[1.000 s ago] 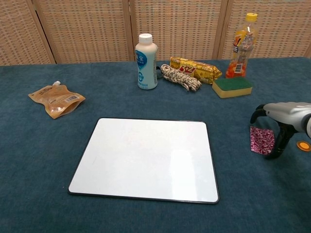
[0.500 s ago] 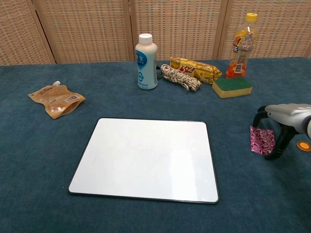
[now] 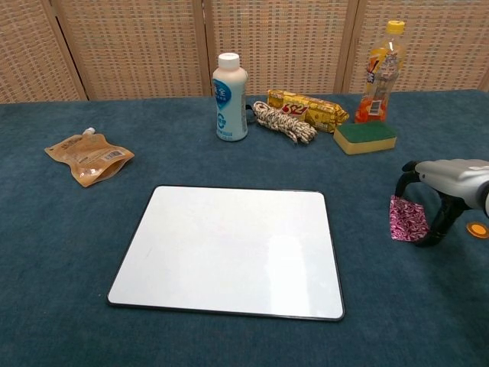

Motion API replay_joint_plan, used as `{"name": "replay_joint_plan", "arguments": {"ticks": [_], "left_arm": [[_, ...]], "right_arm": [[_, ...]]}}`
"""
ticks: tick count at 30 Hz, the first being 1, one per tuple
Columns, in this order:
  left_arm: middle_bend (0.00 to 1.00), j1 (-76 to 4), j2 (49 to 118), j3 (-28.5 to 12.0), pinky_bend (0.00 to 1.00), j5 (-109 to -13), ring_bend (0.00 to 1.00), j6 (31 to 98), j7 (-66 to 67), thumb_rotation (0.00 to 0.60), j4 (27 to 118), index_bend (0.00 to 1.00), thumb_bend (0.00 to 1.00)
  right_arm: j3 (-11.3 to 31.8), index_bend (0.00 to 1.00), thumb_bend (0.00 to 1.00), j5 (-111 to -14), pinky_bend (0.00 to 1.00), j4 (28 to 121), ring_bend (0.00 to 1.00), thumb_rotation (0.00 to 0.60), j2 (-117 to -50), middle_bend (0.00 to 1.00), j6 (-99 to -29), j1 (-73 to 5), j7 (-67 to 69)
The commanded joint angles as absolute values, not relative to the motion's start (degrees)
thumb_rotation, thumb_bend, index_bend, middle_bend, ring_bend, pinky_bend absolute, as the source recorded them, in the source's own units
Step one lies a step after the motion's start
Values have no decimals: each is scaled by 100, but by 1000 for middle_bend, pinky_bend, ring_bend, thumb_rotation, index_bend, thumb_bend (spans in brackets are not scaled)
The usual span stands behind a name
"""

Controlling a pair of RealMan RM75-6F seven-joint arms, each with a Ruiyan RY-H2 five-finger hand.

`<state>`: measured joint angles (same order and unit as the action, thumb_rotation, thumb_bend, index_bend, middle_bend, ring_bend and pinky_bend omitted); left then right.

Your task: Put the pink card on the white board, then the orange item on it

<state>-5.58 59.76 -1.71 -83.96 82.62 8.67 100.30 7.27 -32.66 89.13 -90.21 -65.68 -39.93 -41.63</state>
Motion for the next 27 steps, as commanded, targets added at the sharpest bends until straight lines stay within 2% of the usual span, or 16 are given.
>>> {"name": "replay_joint_plan", "arguments": {"ticks": [1,9,14,19,27], "left_arm": [[0,-562,5976,-172,0,-8396,0,8259,869,600,10031,0,14],[0,-569,5961,-171,0,-8382,0,8242,841,600,10043,0,15],[0,-585,5936,-188,0,-8334,0,8204,769,600,10027,0,15],[0,-609,5909,-200,0,-8287,0,8146,696,600,10004,0,16],[0,-638,5881,-208,0,-8244,0,8076,601,600,9968,0,16]], "right_arm": [[783,563,313,-3330,0,9056,0,600,-8953,0,-6631,-4008,-4188],[1168,563,314,-3205,0,9739,0,600,-8801,0,-6906,-4323,-4637],[1475,563,311,-2870,0,10159,0,600,-8958,0,-7198,-4714,-5186],[1677,563,312,-2556,0,10294,0,600,-9338,0,-7505,-5092,-5630],[1650,563,312,-2377,0,9887,0,600,-10250,0,-7767,-5444,-5879]]}}
